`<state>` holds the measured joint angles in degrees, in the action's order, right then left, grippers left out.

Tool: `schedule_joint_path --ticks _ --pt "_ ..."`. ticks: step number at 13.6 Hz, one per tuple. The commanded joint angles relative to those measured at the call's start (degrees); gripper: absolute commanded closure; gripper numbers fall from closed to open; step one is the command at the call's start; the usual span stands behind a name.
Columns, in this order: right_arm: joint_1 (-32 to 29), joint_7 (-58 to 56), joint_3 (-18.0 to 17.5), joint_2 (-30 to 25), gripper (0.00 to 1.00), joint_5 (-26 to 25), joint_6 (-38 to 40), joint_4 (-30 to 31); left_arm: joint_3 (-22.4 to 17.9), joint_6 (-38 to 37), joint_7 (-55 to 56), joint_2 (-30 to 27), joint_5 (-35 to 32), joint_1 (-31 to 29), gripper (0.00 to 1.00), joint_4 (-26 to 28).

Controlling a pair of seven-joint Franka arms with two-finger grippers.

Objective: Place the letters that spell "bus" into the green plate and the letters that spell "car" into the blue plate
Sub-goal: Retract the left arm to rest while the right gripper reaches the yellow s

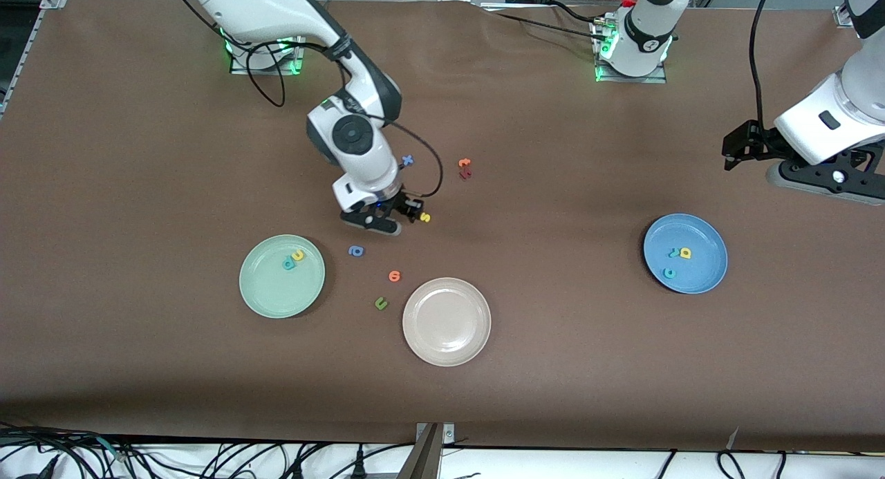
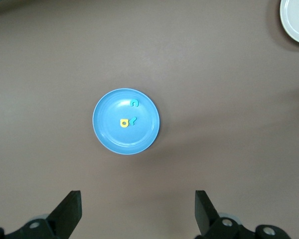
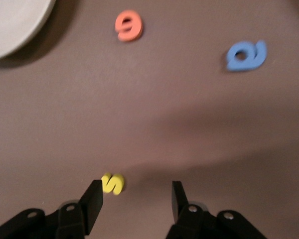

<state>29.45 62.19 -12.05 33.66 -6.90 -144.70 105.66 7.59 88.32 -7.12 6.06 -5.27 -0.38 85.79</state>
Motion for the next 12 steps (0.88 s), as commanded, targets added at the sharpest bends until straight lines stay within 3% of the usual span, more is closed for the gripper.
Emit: schedule_joint_path --ticks 1,3,10,12 --pt "1.5 7.9 0.4 2.5 0.21 -5.6 -2.6 -0.7 -1.1 7.5 5.4 -6.3 3.2 1.3 0.00 10.2" --pt "1.7 11.5 0.4 4.2 0.22 -8.9 -3.0 -1.7 -1.2 7.7 10.2 -6.6 5.5 2.2 0.00 10.4" --pt "2.3 18.6 0.4 7.6 0.27 -9.1 -3.0 -6.2 -2.1 5.5 7.9 -6.3 4.7 3.2 0.00 9.8" --pt "2.6 18.6 0.4 9.1 0.27 -9.3 -3.0 -7.2 -1.9 1.3 8.0 -4.8 4.7 2.7 0.00 6.8"
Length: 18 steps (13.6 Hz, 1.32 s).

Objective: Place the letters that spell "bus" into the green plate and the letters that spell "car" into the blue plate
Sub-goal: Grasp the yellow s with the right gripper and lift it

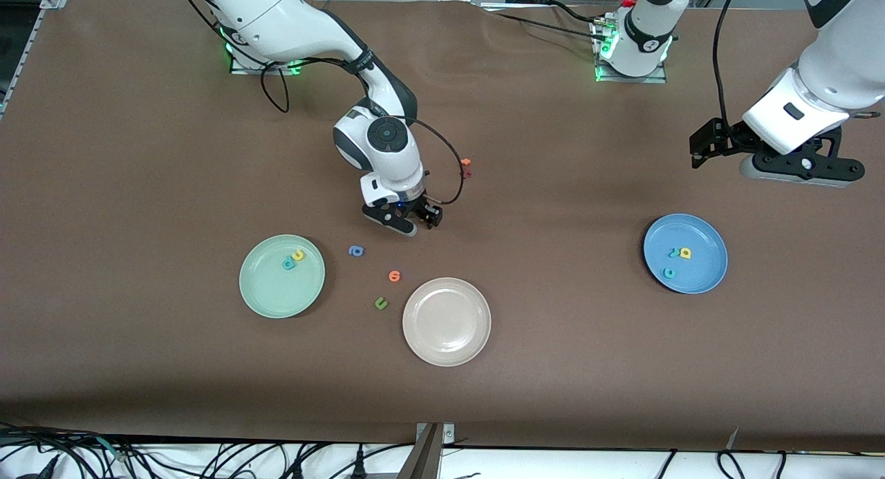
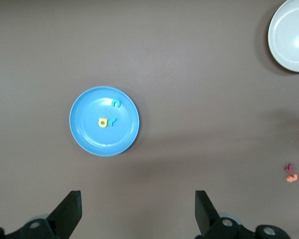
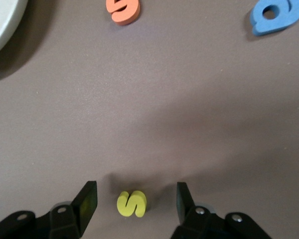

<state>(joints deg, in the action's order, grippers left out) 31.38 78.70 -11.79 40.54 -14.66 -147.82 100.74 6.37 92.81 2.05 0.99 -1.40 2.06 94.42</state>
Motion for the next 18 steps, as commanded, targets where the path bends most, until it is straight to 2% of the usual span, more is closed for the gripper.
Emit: schedule_joint_path --ticks 1,5,8,11,14,17,18 --pt "0.7 2.1 0.1 2.6 0.27 -1.5 0.0 -2.5 -0.6 -3.9 -0.9 1.5 0.7 0.4 0.00 -3.5" --pt "1.1 2.0 0.0 3.7 0.27 -1.5 0.0 -3.4 -0.4 -4.3 -0.8 1.7 0.6 0.8 0.00 -4.2" --pt "1.1 1.5 0.0 3.7 0.45 -1.5 -0.1 -3.4 -0.4 -4.3 -1.1 1.7 0.7 0.6 0.00 -4.2" --pt "1.1 1.5 0.0 3.9 0.57 -1.9 -1.1 -3.4 -0.4 -4.3 -1.2 1.8 0.7 0.3 0.00 -4.2" --pt "1.1 1.3 0.0 4.0 0.81 -3.3 -1.2 -3.4 -0.6 -4.3 -1.3 2.0 0.7 0.2 0.00 -4.3" --pt "1.1 0.8 0.0 3.9 1.00 -3.7 -1.2 -3.5 -0.6 -4.3 -1.3 2.0 0.7 0.2 0.00 -4.2" --pt "1.0 0.3 0.0 3.7 1.00 -3.6 -1.2 -3.5 -0.6 -4.3 -1.3 2.0 0.8 0.1 0.00 -4.2"
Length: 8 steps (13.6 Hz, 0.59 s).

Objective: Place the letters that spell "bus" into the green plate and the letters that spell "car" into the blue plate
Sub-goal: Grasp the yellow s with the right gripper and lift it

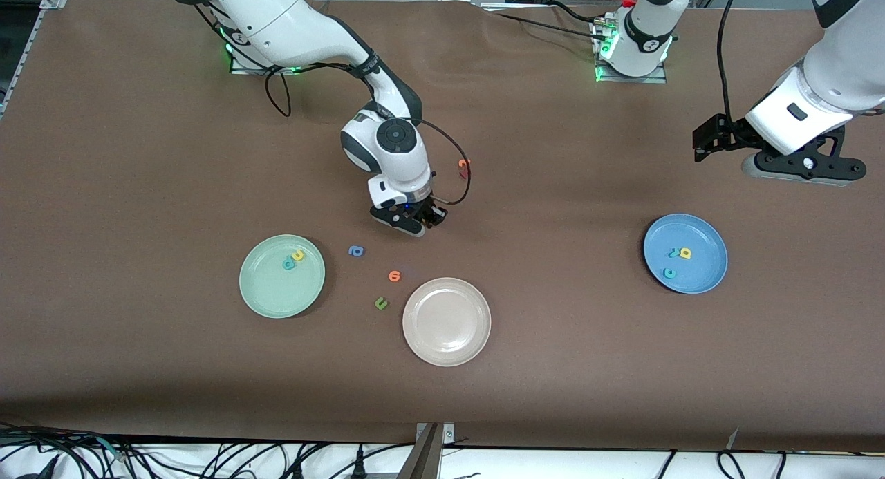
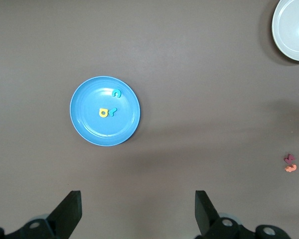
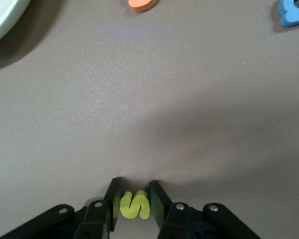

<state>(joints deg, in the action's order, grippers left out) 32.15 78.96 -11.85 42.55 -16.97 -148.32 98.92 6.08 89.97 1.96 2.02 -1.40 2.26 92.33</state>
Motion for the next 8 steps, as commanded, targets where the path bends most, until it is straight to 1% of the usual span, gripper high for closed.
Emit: schedule_joint_path --ticks 1,4,6,8 --pt "-0.1 -1.2 0.2 1.2 1.00 -1.2 -0.7 -1.7 -0.3 -1.5 -1.3 1.0 0.8 -0.1 0.00 -2.2" --pt "-2.4 -7.0 0.3 -2.0 1.00 -0.8 1.3 -1.5 -0.3 -1.5 -1.3 1.0 0.8 -0.1 0.00 -2.2" --pt "-6.0 -13.6 -0.3 -4.7 1.00 -0.8 6.3 -1.3 -0.3 -1.5 -1.3 1.1 0.8 -0.1 0.00 -2.2" --pt "-8.3 -20.0 -0.2 -6.3 1.00 -0.7 10.2 -0.9 -0.3 -1.5 -1.3 1.1 0.8 -0.1 0.00 -2.2"
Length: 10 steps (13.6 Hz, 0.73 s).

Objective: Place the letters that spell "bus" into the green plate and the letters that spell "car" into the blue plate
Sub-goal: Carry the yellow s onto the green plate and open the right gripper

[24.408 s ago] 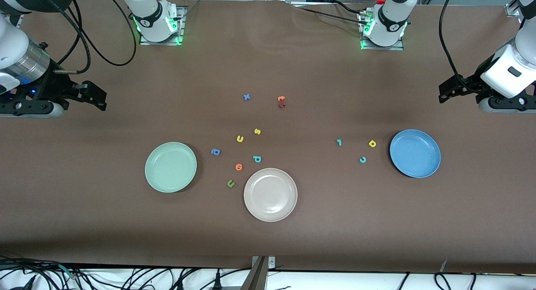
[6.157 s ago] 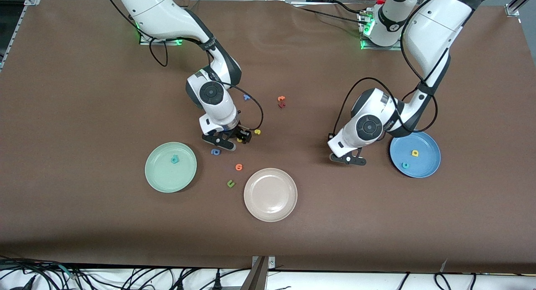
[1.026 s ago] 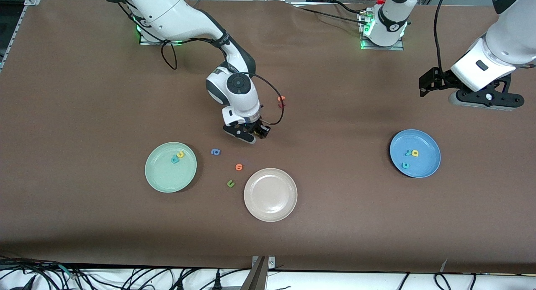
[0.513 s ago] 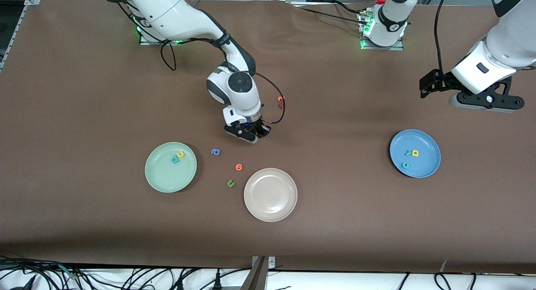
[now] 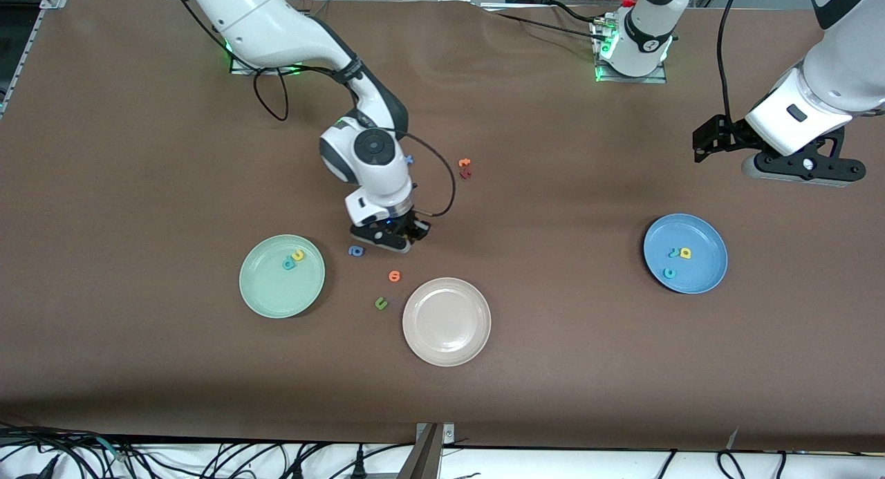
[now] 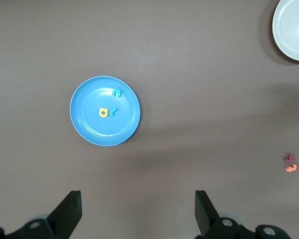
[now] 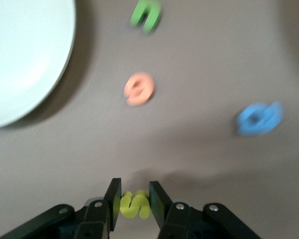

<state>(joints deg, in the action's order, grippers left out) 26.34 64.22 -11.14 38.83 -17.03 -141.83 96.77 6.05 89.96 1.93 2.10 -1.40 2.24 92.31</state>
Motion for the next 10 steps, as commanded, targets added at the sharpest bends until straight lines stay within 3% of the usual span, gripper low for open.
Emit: schedule_joint_path --ticks 1,6,10 --pt "-4.0 -9.1 -0.7 -2.9 1.00 -0.6 5.7 1.2 -0.3 -1.5 -1.2 1.0 0.8 0.0 0.00 -2.1" --pt "-13.8 -30.3 -0.4 -5.7 1.00 -0.6 11.9 1.7 -0.3 -1.5 -1.1 1.0 0.8 0.0 0.00 -2.1" --pt "-16.3 -42.1 4.5 -5.2 1.00 -0.6 11.6 1.5 -0.3 -1.5 -1.3 1.0 0.8 -0.2 0.00 -2.1"
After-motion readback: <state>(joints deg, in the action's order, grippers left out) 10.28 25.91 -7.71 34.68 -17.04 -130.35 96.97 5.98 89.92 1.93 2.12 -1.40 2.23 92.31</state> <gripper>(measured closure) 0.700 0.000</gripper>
